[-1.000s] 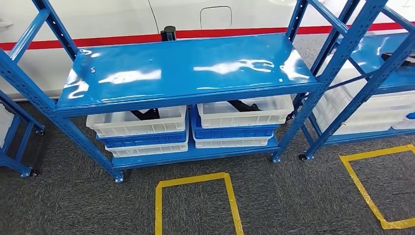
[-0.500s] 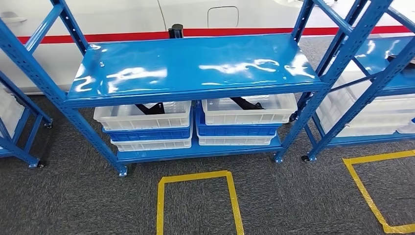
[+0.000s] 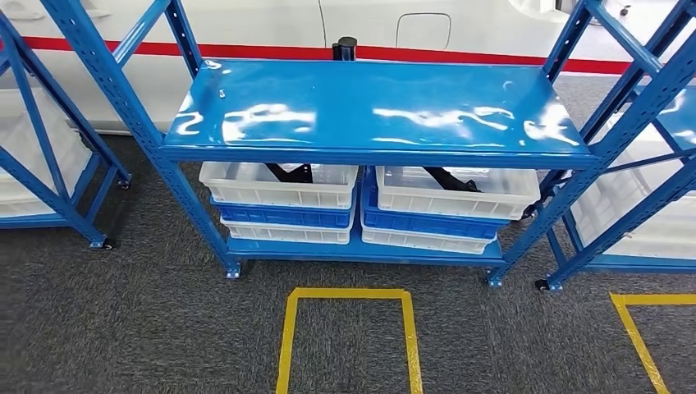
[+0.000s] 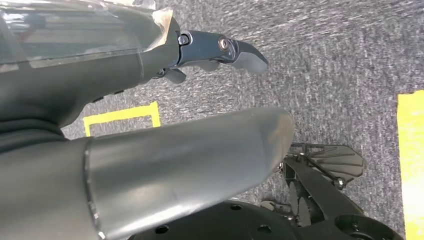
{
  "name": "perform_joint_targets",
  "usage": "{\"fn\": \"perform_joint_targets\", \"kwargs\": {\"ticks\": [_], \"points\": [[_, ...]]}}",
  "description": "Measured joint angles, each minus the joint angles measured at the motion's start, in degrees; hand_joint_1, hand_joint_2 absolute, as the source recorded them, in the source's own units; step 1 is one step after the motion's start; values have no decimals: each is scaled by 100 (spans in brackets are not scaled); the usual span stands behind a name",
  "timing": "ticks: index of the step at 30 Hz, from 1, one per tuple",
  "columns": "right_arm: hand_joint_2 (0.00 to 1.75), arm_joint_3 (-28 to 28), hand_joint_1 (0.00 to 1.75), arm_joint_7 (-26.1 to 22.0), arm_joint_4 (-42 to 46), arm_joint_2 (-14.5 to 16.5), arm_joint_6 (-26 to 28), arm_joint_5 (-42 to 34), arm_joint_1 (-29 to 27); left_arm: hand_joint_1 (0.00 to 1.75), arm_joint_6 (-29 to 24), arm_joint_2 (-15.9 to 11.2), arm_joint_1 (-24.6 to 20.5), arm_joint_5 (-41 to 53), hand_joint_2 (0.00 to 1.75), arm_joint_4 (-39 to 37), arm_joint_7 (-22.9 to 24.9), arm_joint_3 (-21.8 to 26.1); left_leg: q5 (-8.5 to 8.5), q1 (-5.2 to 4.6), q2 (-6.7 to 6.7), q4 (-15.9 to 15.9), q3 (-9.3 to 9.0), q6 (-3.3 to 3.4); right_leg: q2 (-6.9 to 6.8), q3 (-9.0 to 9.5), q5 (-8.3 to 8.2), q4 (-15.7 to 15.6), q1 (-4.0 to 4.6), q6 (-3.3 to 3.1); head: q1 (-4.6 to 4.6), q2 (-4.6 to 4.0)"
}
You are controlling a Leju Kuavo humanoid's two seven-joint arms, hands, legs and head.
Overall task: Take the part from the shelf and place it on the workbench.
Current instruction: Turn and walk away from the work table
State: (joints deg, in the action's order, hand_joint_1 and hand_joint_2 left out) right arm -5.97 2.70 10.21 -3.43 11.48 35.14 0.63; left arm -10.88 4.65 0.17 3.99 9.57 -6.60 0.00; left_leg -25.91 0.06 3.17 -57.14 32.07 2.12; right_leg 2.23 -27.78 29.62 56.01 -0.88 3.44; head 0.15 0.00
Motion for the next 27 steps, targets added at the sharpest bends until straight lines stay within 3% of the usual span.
{"fn": "perform_joint_targets", "kwargs": {"ticks": [1,5,15,27], "points": [[0,0,0,0,0,2,15,-1,1,0,0,-2,0,8,0,0,0,0,0,-9,19,-11,11,-20,-9,-6,-15,-35,4,-37,-5,0],[0,-5,0,-16,0,9,112,-47,-2,0,-3,-8,14,16,0,0,2,0,5,9,29,5,22,117,-39,-21,-46,-31,13,-83,-24,0],[0,-28,0,-17,0,10,166,-130,1,0,-2,-8,9,25,0,0,2,-2,45,51,24,39,17,-79,-39,-45,-48,-4,70,-132,-27,0],[0,-30,0,-17,0,8,166,-135,1,0,-2,-10,8,25,0,0,2,-1,44,5,12,36,31,-83,-39,-57,-48,-5,29,-130,-26,0]]}}
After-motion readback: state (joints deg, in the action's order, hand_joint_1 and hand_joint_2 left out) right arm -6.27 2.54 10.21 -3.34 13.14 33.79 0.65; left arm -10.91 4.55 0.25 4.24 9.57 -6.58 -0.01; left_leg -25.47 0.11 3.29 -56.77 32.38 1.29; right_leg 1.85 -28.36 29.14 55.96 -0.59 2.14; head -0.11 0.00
